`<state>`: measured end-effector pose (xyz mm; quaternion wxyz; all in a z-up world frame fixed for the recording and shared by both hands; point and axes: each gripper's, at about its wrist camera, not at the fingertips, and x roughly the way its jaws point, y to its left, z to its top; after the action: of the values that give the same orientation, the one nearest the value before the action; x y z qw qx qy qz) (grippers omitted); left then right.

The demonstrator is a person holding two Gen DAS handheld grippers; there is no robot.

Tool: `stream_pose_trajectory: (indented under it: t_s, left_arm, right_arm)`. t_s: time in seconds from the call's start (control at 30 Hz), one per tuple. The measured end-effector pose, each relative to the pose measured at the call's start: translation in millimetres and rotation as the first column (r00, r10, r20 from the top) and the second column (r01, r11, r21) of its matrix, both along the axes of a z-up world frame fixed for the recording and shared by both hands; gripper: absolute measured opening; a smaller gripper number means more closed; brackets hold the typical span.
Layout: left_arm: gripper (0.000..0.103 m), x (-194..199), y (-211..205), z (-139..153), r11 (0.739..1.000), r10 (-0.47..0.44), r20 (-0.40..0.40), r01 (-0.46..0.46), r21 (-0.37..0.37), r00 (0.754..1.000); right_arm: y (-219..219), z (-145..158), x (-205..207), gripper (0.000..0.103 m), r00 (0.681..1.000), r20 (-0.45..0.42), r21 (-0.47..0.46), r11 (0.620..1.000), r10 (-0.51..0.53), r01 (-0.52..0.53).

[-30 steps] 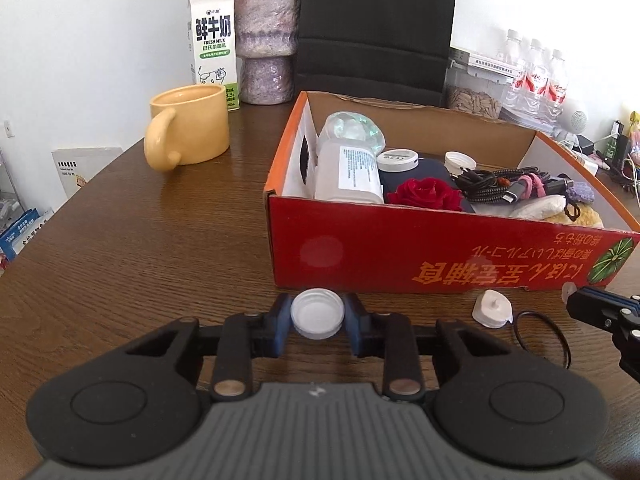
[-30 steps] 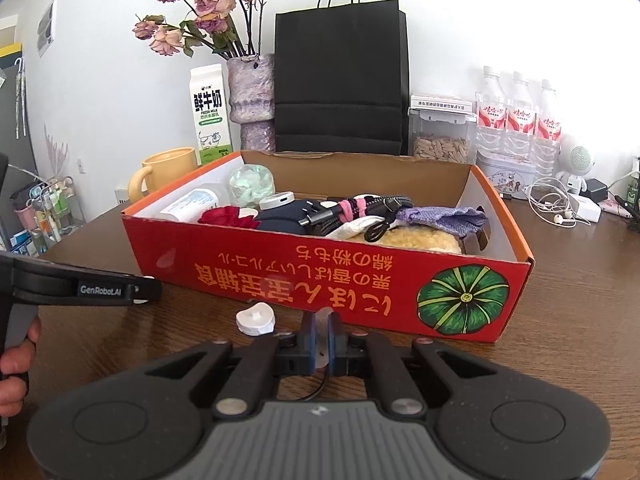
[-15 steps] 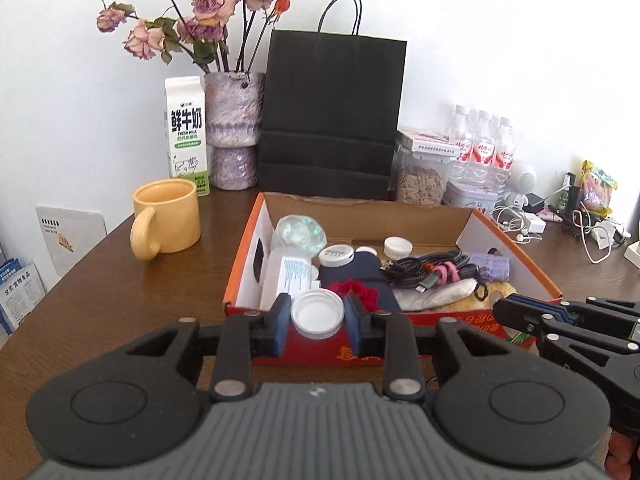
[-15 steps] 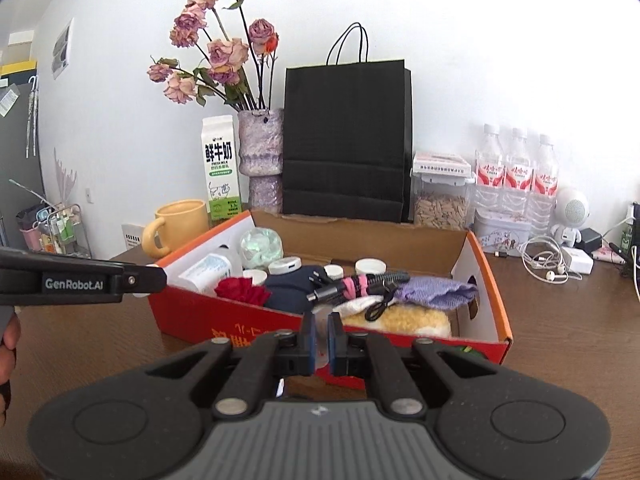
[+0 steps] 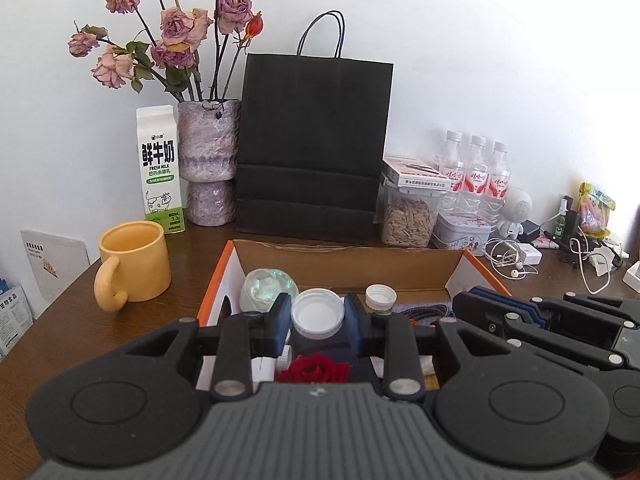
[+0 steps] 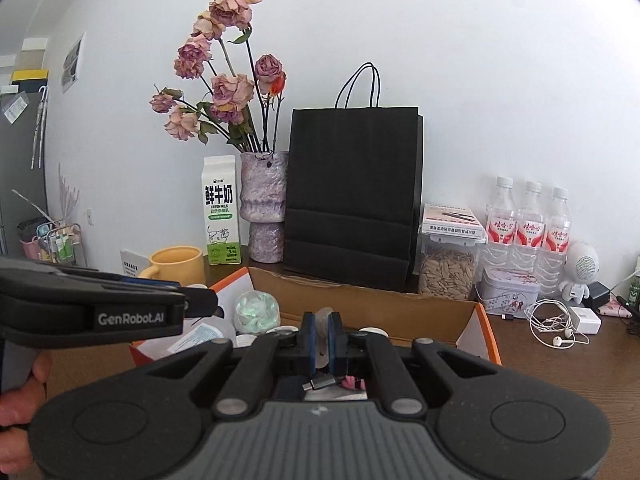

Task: Organize objects
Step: 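Carry the cap and clear strip into the box and open both tools, then move both tools back toward the black USB cable and white heart-shaped piece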

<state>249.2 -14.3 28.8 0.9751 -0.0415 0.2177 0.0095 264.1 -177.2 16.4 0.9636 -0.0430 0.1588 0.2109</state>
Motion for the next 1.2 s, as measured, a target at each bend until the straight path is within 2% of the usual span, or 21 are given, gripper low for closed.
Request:
stream_pose_trajectory:
  t_s: [0.17,0.37,0.63,0.7,0.73,0.77,0.8,0.83,0.87,0.9,1.2]
  left_arm:
    - [0.029,31,0,-9,1.000,0.003,-0.010,-0.004,-0.010,1.000]
    - [0.029,68,1,-20,1.000,-0.013,-0.045,0.013,-0.017,0.999]
    - [0.030,89,8,-30,1.000,-0.024,-0.072,0.025,0.003,0.997]
    - [0.045,90,9,-31,1.000,-0.028,-0.075,0.029,0.004,0.997]
    - [0.064,89,10,-30,1.000,-0.025,-0.071,0.025,0.005,0.997]
    - [0.087,87,10,-30,1.000,-0.023,-0.060,0.023,0.006,0.998]
    - [0.099,86,10,-29,1.000,-0.021,-0.050,0.021,0.008,0.999]
    - [0.103,83,10,-28,1.000,-0.007,-0.033,0.008,0.012,0.999]
    - [0.103,83,11,-26,1.000,-0.004,-0.027,0.004,0.015,1.000]
    - [0.103,83,11,-26,1.000,-0.002,-0.032,0.003,0.014,0.999]
    - [0.103,63,16,-23,1.000,0.028,-0.029,-0.028,-0.007,0.999]
  right_arm:
    - [0,-7,27,0.005,1.000,-0.003,0.022,1.000,-0.008,0.008]
    - [0,-17,60,0.005,0.999,-0.032,0.003,1.000,0.007,-0.007]
    - [1,-33,87,0.006,0.996,-0.089,-0.036,0.999,0.004,-0.007]
    - [1,-36,88,0.014,0.995,-0.103,-0.049,0.999,-0.007,0.002]
    - [0,-37,88,0.018,0.994,-0.106,-0.056,0.998,-0.016,0.010]
    - [0,-38,88,0.034,0.993,-0.112,-0.065,0.998,-0.022,0.015]
    - [-1,-38,88,0.055,0.993,-0.115,-0.070,0.997,-0.030,0.022]
    - [-1,-39,87,0.068,0.993,-0.110,-0.070,0.997,-0.041,0.033]
    - [-1,-39,86,0.095,0.993,-0.103,-0.073,0.996,-0.052,0.044]
    - [-1,-39,85,0.103,0.994,-0.094,-0.077,0.996,-0.057,0.049]
    - [2,-37,65,0.103,0.997,-0.047,-0.102,0.993,-0.066,0.061]
